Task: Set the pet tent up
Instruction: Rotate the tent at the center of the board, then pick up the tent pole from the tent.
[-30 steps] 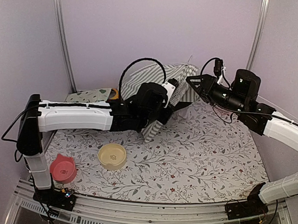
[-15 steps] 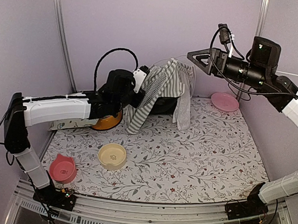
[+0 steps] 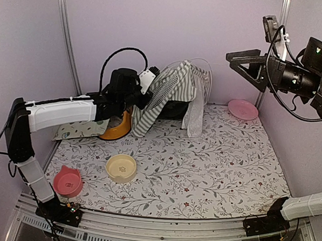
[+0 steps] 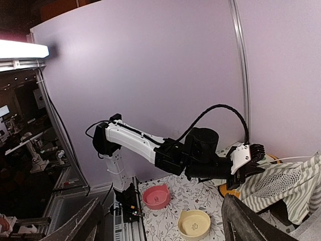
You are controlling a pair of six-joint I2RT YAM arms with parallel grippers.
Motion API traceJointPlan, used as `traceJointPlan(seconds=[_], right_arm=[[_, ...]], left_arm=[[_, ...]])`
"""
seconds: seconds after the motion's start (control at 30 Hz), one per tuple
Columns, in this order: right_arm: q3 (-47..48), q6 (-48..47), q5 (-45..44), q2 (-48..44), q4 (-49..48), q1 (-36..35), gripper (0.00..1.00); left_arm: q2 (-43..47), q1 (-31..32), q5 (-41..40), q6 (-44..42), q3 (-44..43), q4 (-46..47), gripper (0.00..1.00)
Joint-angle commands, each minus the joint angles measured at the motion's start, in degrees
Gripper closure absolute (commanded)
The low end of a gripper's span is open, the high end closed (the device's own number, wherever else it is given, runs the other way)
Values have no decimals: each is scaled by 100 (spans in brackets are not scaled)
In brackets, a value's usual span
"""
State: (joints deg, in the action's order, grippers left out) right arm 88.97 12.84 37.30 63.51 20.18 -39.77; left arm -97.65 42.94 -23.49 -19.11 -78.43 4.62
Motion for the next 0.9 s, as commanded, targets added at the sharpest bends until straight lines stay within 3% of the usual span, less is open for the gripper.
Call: traceJointPlan(seconds=[0.0,0.17,0.37,0.47,0.7,0.87], right_arm=[[420,-37,485,-328,-304,-40,18],[768,101,567,-627,-359,-40,18],[300,718,1065,-1472,-1415,-40,16],[285,955,1054,-1773,-1433,-41,16],[590,540,-950,-1337,1034,-40,17],[-329,924,-747,-605,1549,-40,25]], left_arm=[[-159,-78,221,-384,-167,172,100],[-213,-181,270,-559,-79,301,100],[-254,-322,369,-633,2,401,100],[-291,-395,375,-658,-2,427,100],[-212,-488,558,-763,213,754,100],[-110,-517,704,-971,518,1052,100]])
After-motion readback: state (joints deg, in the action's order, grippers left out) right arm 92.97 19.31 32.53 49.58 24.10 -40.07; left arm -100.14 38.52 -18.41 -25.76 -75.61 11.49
